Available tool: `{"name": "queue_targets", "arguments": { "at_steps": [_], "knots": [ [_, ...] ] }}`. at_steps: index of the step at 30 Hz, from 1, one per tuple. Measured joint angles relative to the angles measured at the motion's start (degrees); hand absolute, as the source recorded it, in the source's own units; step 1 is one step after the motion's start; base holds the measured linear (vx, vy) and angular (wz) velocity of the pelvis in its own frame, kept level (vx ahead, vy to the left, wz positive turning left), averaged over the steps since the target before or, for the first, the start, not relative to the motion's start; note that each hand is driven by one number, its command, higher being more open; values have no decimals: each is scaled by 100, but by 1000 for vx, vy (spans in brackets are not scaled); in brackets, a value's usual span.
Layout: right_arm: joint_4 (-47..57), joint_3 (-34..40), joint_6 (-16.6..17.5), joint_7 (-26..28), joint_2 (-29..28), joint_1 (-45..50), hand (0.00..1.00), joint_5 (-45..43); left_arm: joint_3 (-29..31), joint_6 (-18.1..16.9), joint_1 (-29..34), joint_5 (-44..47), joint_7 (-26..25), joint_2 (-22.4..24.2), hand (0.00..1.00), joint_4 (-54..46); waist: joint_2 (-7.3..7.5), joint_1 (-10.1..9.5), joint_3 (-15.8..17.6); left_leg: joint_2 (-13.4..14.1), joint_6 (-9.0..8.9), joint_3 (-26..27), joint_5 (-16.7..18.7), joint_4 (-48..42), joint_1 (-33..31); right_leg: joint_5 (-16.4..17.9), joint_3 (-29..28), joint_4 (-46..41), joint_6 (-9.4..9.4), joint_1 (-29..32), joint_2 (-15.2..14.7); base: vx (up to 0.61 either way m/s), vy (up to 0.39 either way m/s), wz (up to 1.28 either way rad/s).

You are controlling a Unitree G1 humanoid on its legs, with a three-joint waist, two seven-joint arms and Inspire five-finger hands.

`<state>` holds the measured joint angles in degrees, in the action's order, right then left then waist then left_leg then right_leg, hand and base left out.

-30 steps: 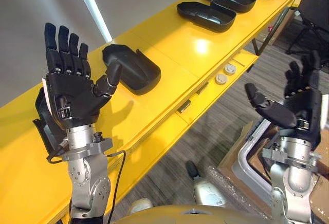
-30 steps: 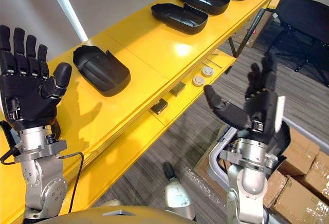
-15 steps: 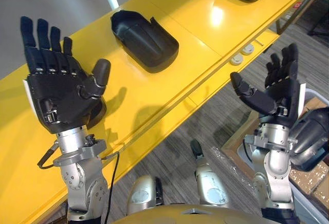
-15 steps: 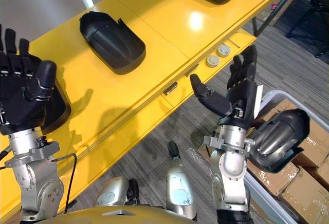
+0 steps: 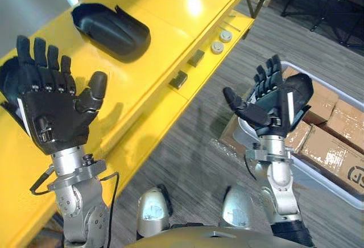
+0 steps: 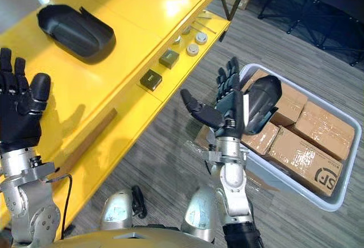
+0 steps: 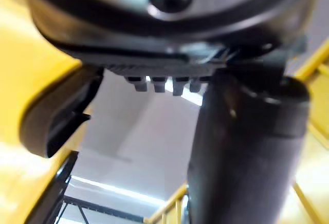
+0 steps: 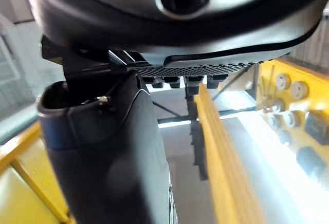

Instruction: Walk over and take three plastic housings, then place them on the shelf

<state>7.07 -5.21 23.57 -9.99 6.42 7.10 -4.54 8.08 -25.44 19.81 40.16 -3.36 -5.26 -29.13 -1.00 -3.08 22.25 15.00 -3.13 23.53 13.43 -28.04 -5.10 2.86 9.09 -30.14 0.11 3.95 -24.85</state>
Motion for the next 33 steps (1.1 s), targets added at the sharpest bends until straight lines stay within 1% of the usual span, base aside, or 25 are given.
{"name": "queue_targets", "arguments": {
  "at_steps": [1,2,3,4,5,6,8,9,10,11,12,14,15,16,17,19,20,22,23,24,25,28,29,30,33],
  "knots": [
    [35,20,-76,2,32,104,100,478,107,39,216,343,58,109,100,16,26,0,-24,181,-87,-5,-49,-172,-118,117,290,508,594,-203,16,-137,-564,-53],
    [70,27,-121,24,113,162,100,586,126,57,327,510,76,219,100,20,-14,-1,-58,292,-194,-14,-111,-173,-151,275,504,641,1018,-249,119,-97,-473,-75],
    [200,94,-184,83,330,288,100,646,127,61,531,765,148,468,100,24,-143,27,-137,560,-384,-55,-225,-72,-189,491,768,866,1432,-267,386,-51,-376,-62],
    [303,200,-191,97,439,380,100,644,103,69,601,863,218,598,100,24,-226,56,-181,671,-428,-107,-307,3,-219,598,827,963,1362,-270,543,-23,-444,-53],
    [473,499,-204,86,611,495,100,644,25,78,716,935,323,836,100,23,-358,224,-216,835,-351,-297,-565,155,-231,683,889,1018,1221,-274,800,3,-412,-19],
    [614,782,-251,-31,725,568,100,630,-59,89,738,972,447,930,100,23,-371,386,-214,890,-222,-496,-961,198,-198,731,902,1013,1111,-336,921,8,-383,-18],
    [1032,1184,-359,-296,729,748,100,590,-143,101,773,1148,767,938,100,7,-340,482,-207,948,-94,-674,-1484,-68,-161,746,753,1078,978,-482,1007,-4,-297,-52],
    [1346,1375,-358,-412,726,899,100,571,-179,101,808,1117,921,938,100,-43,-335,476,-276,763,-352,-863,-1209,-54,-100,721,566,1206,892,-481,994,-8,-182,-83],
    [1478,1453,-352,-429,727,988,100,507,-187,98,869,1099,976,936,100,-91,-372,475,-309,615,-366,-937,-1080,-18,-56,692,485,1269,852,-465,1015,4,-50,-100],
    [1644,1532,-329,-407,724,1124,100,234,-203,80,904,1100,1058,933,100,-232,-467,481,-373,282,-220,-1017,-882,126,8,638,320,1340,820,-393,1063,21,25,-88],
    [1635,1552,-302,-365,669,1224,100,-23,-204,64,871,1100,1155,887,100,-352,-489,486,-425,171,-48,-1019,-698,331,140,611,195,1343,814,-293,1114,26,24,-76],
    [1557,1528,-375,-150,608,1386,100,-425,-209,64,827,1059,1222,862,100,-407,-474,484,-546,26,-101,-1237,-663,650,188,520,34,1367,853,-79,1143,-3,43,-46],
    [1380,1463,-447,19,617,1382,100,-609,-206,71,734,846,1144,856,100,-394,-537,484,-620,-63,-167,-1244,-621,947,232,339,-65,1464,916,108,1125,-47,94,-43],
    [1280,1425,-488,60,616,1351,100,-648,-211,77,694,815,1101,853,100,-376,-520,484,-620,-99,-185,-1221,-609,1072,261,259,-70,1502,935,165,1109,-71,135,-38],
    [1138,1316,-585,90,611,1315,100,-726,-207,78,632,674,1070,828,100,-309,-470,479,-628,-163,-210,-1183,-593,1216,291,158,-71,1569,964,225,1071,-91,135,-24],
    [666,1147,-819,63,611,1086,100,-768,-223,139,491,399,943,618,100,-61,-372,418,-587,-252,-473,-1174,-410,1327,370,-55,-141,1755,1058,220,1017,-116,171,-23],
    [501,1125,-891,37,604,961,100,-769,-223,164,465,412,928,560,100,-5,-346,403,-573,-269,-499,-1170,-382,1301,359,-150,-146,1827,1056,213,1009,-125,161,-25],
    [-290,1126,-1068,-184,587,390,100,-769,-289,193,355,402,864,347,100,94,-205,287,-502,-350,-410,-1122,-276,1158,216,-564,-23,2328,1042,105,958,-166,141,-20],
    [-505,1129,-1093,-246,587,216,100,-768,-299,192,322,342,809,299,100,98,-176,269,-488,-362,-397,-1149,-249,1088,113,-647,41,2470,1035,79,947,-189,106,-4],
    [-948,1141,-1168,-380,590,-180,100,-766,-315,191,225,184,680,207,100,104,-116,229,-444,-380,-397,-1178,-238,989,-56,-816,147,2733,1021,79,940,-191,71,14],
    [-1411,1154,-1270,-547,643,-596,100,-766,-393,191,94,87,542,132,100,118,-106,181,-413,-397,-395,-1282,-249,897,-272,-966,242,2929,1024,92,943,-150,36,20],
    [-2368,1184,-1462,-819,909,-1601,100,-809,-561,193,-172,-455,300,121,100,184,-191,142,-245,-415,-436,-1509,-358,834,-535,-1093,451,3077,1000,100,958,-109,0,36],
    [-2772,1195,-1513,-949,1095,-2113,100,-970,-666,194,-268,-572,258,95,100,183,-264,126,-170,-421,-471,-1617,-442,836,-668,-1155,555,3139,982,125,976,-98,-34,31],
    [-3112,1216,-1561,-1065,1314,-2584,100,-1050,-747,206,-372,-676,255,77,100,183,-328,52,-88,-424,-482,-1675,-514,884,-764,-1188,600,3151,965,201,989,-96,-38,30],
    [-3761,1255,-1560,-1221,1754,-3469,100,-1302,-958,240,-488,-672,293,77,100,186,-413,-82,27,-449,-506,-1851,-742,1050,-958,-1238,792,3153,927,332,1005,-34,-38,30]
  ]
}}
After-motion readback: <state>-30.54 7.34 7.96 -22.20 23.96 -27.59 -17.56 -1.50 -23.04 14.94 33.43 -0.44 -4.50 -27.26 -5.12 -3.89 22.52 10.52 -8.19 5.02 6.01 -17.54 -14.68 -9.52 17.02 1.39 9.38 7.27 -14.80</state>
